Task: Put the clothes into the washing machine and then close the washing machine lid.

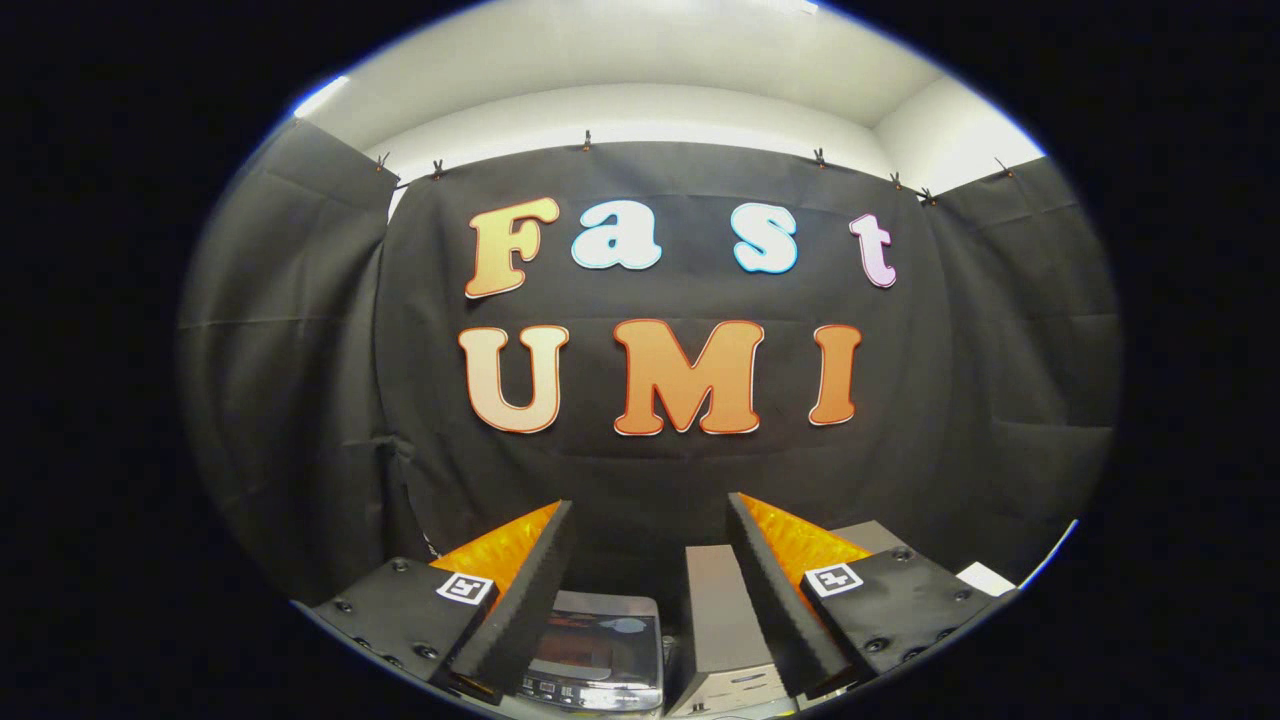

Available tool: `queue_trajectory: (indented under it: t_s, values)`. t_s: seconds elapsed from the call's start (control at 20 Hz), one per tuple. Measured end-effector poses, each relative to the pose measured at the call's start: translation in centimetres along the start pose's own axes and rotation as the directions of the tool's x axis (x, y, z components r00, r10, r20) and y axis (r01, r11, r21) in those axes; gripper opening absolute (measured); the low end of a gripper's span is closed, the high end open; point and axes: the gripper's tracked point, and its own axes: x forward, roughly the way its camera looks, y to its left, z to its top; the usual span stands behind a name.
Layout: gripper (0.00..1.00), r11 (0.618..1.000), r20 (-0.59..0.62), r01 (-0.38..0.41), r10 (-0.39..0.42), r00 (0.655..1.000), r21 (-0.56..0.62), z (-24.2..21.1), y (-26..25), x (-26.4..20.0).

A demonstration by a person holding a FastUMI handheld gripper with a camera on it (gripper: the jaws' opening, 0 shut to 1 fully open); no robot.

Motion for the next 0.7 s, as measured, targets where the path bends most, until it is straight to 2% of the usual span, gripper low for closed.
queue_trajectory:
  t_s: [0.7]
  values:
    - [0.97, 0.999, 0.043, 0.054, -0.054, 0.998, -0.005, 3.4, -9.8, -5.0]
